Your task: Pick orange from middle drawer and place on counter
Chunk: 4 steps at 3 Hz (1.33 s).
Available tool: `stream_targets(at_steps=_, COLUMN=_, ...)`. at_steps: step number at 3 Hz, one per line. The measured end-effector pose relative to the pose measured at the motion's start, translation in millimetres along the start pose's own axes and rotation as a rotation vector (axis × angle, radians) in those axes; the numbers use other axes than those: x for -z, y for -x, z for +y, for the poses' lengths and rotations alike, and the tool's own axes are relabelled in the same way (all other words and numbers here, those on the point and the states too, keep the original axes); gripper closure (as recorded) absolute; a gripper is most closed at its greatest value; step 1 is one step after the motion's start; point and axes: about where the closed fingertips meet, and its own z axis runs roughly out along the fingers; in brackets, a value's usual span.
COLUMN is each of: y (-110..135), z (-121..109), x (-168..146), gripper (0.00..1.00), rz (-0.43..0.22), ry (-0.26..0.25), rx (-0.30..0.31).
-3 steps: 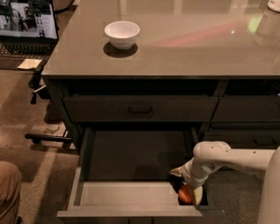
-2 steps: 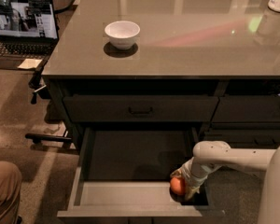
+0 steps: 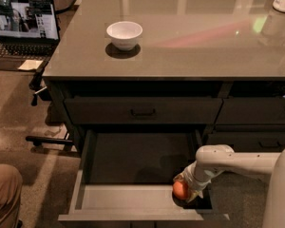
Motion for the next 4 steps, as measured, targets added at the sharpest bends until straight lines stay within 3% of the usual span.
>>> stream_targets(at_steps=1, y=0, z=0, x=0, gripper=1.0, rz=0.0, ry=0.0, rx=0.0)
stream_targets(at_steps=2, y=9, z=-7, x=19, gripper=1.0, rz=-0.054, ry=-0.03, rx=0.007)
stream_targets(at_steps=3, y=33, z=-26, x=58, gripper=1.0, rz=-0.108, ry=-0.059, rx=0.061)
stream_targets(at_steps=4, y=60, z=-50, x=111, gripper=1.0, rz=-0.116, ry=-0.06, rx=0.133)
